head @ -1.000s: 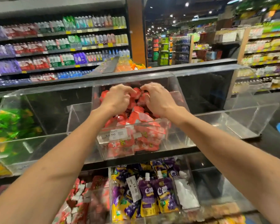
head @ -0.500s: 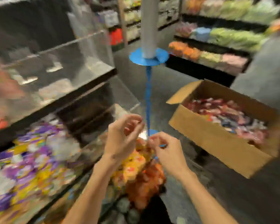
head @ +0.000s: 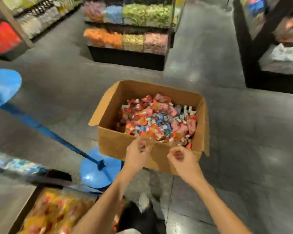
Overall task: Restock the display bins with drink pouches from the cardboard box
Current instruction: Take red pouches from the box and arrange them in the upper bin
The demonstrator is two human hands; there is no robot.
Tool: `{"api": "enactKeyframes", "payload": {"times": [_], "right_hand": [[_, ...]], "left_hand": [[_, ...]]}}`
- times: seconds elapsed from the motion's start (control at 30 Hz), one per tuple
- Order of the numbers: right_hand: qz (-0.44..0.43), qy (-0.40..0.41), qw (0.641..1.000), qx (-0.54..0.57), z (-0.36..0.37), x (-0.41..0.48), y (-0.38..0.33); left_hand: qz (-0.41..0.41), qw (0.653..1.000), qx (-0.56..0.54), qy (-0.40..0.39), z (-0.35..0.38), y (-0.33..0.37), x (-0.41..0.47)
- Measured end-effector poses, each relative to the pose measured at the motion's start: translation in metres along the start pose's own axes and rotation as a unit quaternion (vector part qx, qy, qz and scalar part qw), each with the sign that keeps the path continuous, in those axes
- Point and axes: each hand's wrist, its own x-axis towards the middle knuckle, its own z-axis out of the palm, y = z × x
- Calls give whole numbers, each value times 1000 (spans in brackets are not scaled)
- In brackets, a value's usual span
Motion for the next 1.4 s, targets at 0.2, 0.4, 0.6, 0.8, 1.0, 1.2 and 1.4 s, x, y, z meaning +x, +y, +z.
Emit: {"api": "enactKeyframes", "payload": {"times": [0.2, 0.4, 0.6, 0.8, 1.0, 1.2, 1.4], "right_hand": [[46, 7, 997, -60, 12, 117, 9], [103, -83, 976, -172, 54, 250, 15], [60, -25, 924, -376, 67, 367, 26], [51, -89, 866, -490, 72, 416, 43], [20, -112, 826, -553, 83, 420, 56], [29, -143, 870, -470, 82, 422, 59], [80, -152, 922, -348, 82, 414, 55]], "left_hand": [[-42, 993, 111, 2, 13, -46, 149], [-77, 967, 244, -10, 7, -94, 276], [5, 931, 364, -26, 13, -119, 352], [50, 863, 467, -189, 48, -136, 364], [-2, 849, 500, -172, 72, -133, 380], [5, 857, 487, -169, 60, -129, 378], [48, 871, 471, -135, 43, -127, 376]]}}
